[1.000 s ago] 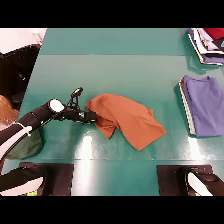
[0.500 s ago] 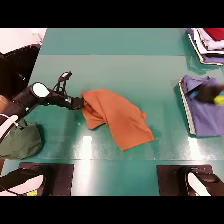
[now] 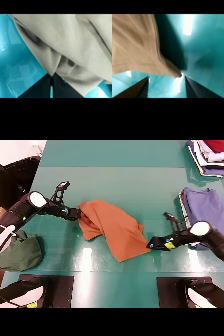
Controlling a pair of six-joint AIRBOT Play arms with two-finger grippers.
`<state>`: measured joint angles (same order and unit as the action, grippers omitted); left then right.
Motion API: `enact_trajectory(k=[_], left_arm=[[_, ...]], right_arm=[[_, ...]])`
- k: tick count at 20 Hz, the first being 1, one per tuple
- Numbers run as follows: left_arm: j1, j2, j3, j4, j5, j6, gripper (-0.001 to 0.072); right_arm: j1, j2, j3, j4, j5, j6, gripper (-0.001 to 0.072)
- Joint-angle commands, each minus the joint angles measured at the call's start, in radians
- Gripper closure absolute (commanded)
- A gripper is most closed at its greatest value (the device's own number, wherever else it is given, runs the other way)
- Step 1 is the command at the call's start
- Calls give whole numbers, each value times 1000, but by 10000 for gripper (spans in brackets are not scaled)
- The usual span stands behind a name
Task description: Fold the shirts.
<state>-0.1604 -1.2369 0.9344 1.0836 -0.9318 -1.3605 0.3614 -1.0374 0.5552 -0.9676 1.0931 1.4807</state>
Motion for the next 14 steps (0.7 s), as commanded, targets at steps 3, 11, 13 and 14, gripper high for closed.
enact_trajectory(k=[3,11,13,14], left_arm=[[1,1,2,59,-12,-1,684],[1,188,341,413,-132,-75,684],[1,262,458,412,-133,-71,683],[1,295,509,410,-134,-71,683]], right_arm=[[108,-179,128,-81,-87,-7,696],[-173,94,555,-369,45,82,697],[-266,175,673,-368,51,77,697],[-302,213,726,-368,52,60,697]])
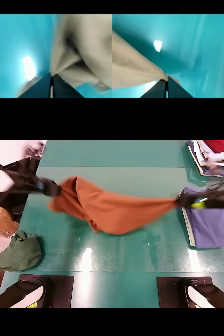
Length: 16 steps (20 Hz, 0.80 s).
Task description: Fold the shirts.
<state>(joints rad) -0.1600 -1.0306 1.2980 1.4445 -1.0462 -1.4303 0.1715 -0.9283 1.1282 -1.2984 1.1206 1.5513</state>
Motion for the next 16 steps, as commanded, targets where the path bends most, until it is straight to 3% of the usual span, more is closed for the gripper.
enact_trajectory(k=[1,5,9,13,16], left_arm=[[1,124,196,42,-20,-2,683],[1,218,351,-9,-56,-1,683],[0,230,520,-41,-212,3,684],[1,224,562,-99,-314,26,683],[0,183,454,-125,-386,27,683]], right_arm=[[-135,135,198,-37,27,-17,697],[-190,209,358,-38,69,-20,697],[-237,198,525,-39,117,-48,697],[-286,80,722,-38,273,-54,697],[-236,-64,785,-38,365,-53,698]])
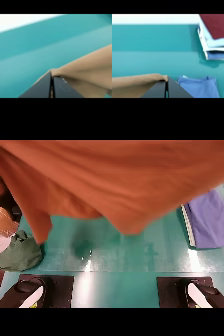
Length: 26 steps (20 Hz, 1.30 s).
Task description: Fold the shirts.
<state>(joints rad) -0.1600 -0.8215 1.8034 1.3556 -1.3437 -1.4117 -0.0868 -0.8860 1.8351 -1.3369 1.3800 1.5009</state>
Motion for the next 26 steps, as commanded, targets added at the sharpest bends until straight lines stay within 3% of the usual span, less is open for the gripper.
enact_trajectory(k=[1,5,7,11,14,15,16,17,21,24,26], left_arm=[[0,-44,-123,-40,-100,18,683],[0,-138,-509,-101,-84,42,683],[1,-176,-698,-111,-40,98,683],[1,-183,-968,-148,-72,137,683],[1,-183,-1014,-214,-113,137,681],[1,-183,-1007,-247,-95,137,545],[1,-183,-998,-283,-70,137,235],[1,-183,-982,-311,-47,137,140],[1,-183,-845,-270,90,127,164],[2,-209,-806,-129,270,32,164],[32,-288,-806,-122,288,12,163]], right_arm=[[56,-163,68,0,126,-1,698],[158,-369,-97,-2,172,0,697],[187,-433,-190,-2,155,1,698],[205,-435,-331,-1,113,1,698],[186,-375,-400,1,85,0,698],[185,-356,-415,-1,80,0,698],[183,-340,-424,-2,74,0,698],[179,-326,-430,0,68,0,698],[178,-294,-430,0,66,0,698],[179,-290,-430,2,67,0,698],[179,-290,-430,2,67,0,698]])
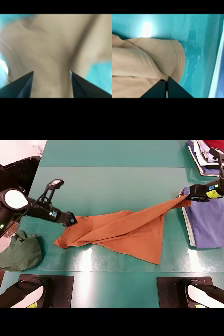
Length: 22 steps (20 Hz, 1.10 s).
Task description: Fold the shirts.
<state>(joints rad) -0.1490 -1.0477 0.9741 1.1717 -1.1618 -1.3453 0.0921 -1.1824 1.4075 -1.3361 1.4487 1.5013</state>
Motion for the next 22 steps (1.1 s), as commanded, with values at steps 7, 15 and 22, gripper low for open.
enact_trajectory(k=[7,15,22], left_arm=[[98,-352,23,-3,135,-51,163],[98,-369,23,-21,185,-55,166],[98,-339,64,-23,195,-62,684]], right_arm=[[0,6,-2,1,0,0,698],[0,6,-2,1,-2,0,697],[0,6,5,0,0,-3,697]])
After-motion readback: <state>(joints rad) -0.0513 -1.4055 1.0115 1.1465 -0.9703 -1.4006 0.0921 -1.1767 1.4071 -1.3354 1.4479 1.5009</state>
